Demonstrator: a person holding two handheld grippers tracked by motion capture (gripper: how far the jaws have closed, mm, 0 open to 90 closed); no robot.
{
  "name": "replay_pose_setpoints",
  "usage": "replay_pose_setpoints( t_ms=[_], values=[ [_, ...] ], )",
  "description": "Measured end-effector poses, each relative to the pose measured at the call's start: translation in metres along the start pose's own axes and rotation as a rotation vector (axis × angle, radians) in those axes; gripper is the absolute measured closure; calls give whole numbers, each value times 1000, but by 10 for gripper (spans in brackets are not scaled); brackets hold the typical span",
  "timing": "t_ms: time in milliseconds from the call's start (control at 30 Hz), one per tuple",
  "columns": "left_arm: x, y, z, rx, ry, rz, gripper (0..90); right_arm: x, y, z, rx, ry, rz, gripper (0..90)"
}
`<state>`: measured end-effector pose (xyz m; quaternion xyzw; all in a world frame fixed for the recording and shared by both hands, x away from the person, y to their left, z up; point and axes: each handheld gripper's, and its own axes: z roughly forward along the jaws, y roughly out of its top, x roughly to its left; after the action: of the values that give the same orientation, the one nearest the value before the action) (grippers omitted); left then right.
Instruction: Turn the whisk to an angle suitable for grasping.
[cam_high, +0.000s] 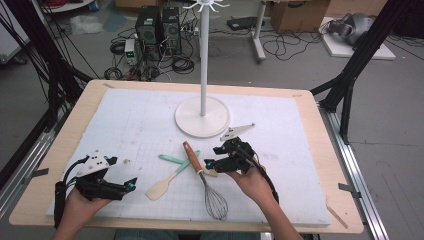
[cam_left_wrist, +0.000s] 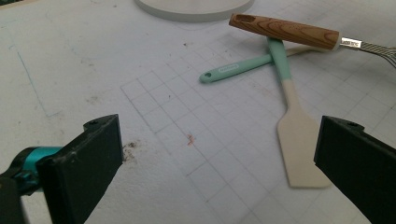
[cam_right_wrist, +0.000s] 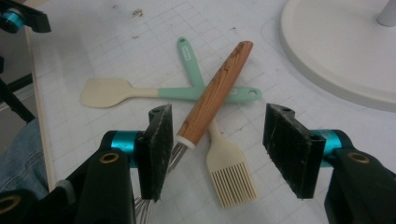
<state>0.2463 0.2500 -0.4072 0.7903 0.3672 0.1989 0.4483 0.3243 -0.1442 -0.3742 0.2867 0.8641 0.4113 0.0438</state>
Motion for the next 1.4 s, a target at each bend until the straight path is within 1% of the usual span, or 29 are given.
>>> replay_pose_setpoints(
  t_ms=[67, 100, 300, 467, 500, 700, 933, 1267, 1400],
  values=[
    [0, 0, 0, 0, 1, -2, 18, -1, 0, 1, 2, 0, 4, 425],
    [0, 0, 0, 0, 0, -3, 18, -1, 1, 1, 9, 4, 15, 433],
    [0, 0, 0, -1, -1, 0, 18, 1, 1, 5, 22, 4, 14, 427],
    [0, 0, 0, -3, 1, 1, 18, 3, 2, 10, 35, 7, 25, 407],
    [0, 0, 0, -3, 0, 1, 18, 4, 2, 12, 39, 9, 34, 402],
    [0, 0, 0, -4, -1, 3, 18, 6, 3, 17, 51, 11, 43, 371],
    [1, 0, 0, -4, 0, 5, 18, 6, 2, 23, 59, 12, 50, 364],
    [2, 0, 1, -8, 0, 9, 18, 10, 4, 33, 74, 29, 61, 360],
    [3, 0, 1, -6, -3, 9, 18, 10, 4, 35, 83, 27, 68, 360]
  ],
)
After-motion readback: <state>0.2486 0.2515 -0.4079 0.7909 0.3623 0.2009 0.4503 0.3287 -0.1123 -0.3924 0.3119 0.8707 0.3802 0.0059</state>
